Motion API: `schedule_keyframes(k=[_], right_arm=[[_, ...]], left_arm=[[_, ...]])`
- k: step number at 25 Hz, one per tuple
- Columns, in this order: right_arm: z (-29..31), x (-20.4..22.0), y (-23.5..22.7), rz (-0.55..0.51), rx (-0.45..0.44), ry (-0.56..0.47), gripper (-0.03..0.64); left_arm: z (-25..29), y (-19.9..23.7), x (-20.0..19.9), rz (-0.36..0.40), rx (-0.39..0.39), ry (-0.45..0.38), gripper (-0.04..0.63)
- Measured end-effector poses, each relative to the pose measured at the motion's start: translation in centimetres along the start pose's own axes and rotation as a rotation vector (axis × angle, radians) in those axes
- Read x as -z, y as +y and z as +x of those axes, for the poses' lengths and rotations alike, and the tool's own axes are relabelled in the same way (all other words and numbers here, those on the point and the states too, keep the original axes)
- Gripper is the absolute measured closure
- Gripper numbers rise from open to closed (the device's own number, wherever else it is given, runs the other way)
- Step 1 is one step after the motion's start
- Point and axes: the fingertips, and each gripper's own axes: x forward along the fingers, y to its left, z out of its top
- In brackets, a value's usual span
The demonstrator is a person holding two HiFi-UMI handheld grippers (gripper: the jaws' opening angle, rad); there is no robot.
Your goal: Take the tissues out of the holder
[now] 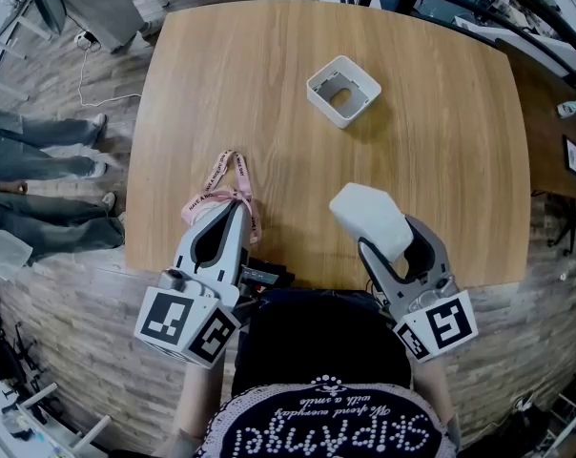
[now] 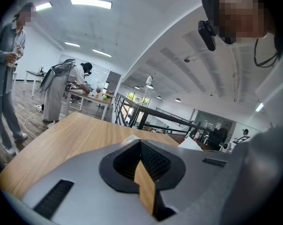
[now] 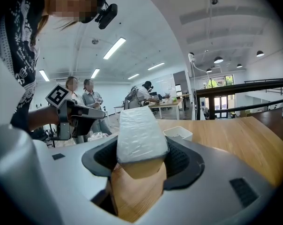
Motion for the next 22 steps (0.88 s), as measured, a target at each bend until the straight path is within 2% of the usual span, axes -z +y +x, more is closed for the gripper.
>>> schedule_keyframes(k=[22], right_arm=[[-1.0, 1.4, 0.1, 0.026, 0.026, 0.024, 0.341]], left_arm=[[-0.2, -0.3, -0.3, 0.005, 0.003, -0.010, 0.591]])
